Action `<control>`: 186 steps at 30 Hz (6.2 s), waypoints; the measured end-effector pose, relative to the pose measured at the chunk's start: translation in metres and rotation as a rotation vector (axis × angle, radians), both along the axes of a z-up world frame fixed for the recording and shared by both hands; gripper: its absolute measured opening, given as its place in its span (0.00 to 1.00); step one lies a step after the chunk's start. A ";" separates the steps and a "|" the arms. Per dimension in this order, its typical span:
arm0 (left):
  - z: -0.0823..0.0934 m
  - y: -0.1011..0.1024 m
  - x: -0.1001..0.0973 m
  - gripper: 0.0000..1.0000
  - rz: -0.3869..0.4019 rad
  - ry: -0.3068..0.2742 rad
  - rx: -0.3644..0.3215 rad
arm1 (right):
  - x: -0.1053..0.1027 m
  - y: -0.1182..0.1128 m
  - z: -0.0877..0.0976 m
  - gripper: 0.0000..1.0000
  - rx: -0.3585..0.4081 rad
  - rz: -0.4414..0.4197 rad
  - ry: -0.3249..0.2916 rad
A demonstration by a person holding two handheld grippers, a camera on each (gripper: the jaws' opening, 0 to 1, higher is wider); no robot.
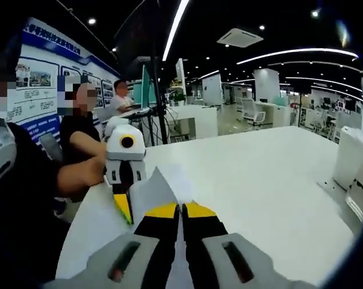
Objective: Organize the stack of printing papers by aligning and flattening the scattered papers on the table
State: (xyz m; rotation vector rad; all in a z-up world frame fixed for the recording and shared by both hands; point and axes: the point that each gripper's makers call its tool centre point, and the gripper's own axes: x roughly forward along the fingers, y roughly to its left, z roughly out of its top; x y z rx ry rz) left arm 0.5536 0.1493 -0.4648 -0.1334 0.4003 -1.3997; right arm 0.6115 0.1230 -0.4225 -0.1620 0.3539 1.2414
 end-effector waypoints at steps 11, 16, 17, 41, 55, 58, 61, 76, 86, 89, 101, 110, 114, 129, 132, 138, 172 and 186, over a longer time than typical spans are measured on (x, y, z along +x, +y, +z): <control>0.005 0.000 -0.003 0.06 0.006 -0.111 0.010 | 0.015 -0.097 0.039 0.34 0.096 -0.250 -0.138; 0.014 -0.001 -0.002 0.06 0.015 -0.215 0.007 | 0.013 -0.147 0.036 0.43 0.166 -0.367 -0.118; 0.015 0.000 -0.001 0.06 0.020 -0.246 0.014 | 0.013 -0.154 0.034 0.45 0.175 -0.383 -0.113; 0.069 0.009 -0.006 0.06 0.018 -0.576 -0.171 | -0.036 -0.186 -0.002 0.57 0.442 -0.334 0.122; 0.069 0.009 -0.005 0.06 0.012 -0.517 -0.209 | -0.061 -0.175 -0.001 0.00 0.422 -0.241 0.085; 0.070 0.009 -0.005 0.06 0.019 -0.523 -0.212 | -0.065 -0.176 0.009 0.00 0.393 -0.221 -0.052; 0.072 0.010 -0.004 0.06 0.029 -0.534 -0.227 | -0.076 -0.175 0.022 0.00 0.389 -0.193 -0.163; 0.122 -0.014 -0.012 0.06 0.019 -0.618 -0.302 | -0.094 -0.193 0.116 0.00 0.344 -0.144 -0.448; 0.092 -0.021 -0.008 0.07 -0.031 -0.495 -0.252 | -0.097 -0.199 0.091 0.00 0.372 -0.097 -0.357; 0.081 -0.026 -0.009 0.19 -0.038 -0.440 -0.242 | -0.089 -0.199 0.070 0.16 0.365 -0.132 -0.323; 0.077 -0.040 -0.011 0.25 -0.062 -0.419 -0.212 | -0.085 -0.186 0.052 0.22 0.330 -0.119 -0.286; 0.071 -0.054 0.002 0.33 -0.025 -0.343 -0.154 | -0.076 -0.166 0.061 0.28 0.319 -0.126 -0.265; 0.064 -0.063 0.003 0.32 -0.036 -0.327 -0.123 | -0.071 -0.155 0.058 0.28 0.297 -0.121 -0.252; 0.079 -0.041 0.003 0.31 0.005 -0.353 -0.149 | -0.079 -0.190 0.064 0.23 0.348 -0.138 -0.242; 0.078 -0.049 0.000 0.27 -0.016 -0.384 -0.125 | -0.082 -0.183 0.065 0.20 0.332 -0.121 -0.270; 0.079 -0.058 -0.007 0.07 -0.052 -0.473 -0.111 | -0.088 -0.175 0.070 0.00 0.309 -0.077 -0.346; 0.075 -0.058 -0.004 0.06 -0.067 -0.420 -0.135 | -0.089 -0.181 0.069 0.00 0.320 -0.062 -0.331; 0.076 -0.060 -0.002 0.06 -0.055 -0.386 -0.159 | -0.089 -0.198 0.094 0.29 0.068 -0.101 -0.386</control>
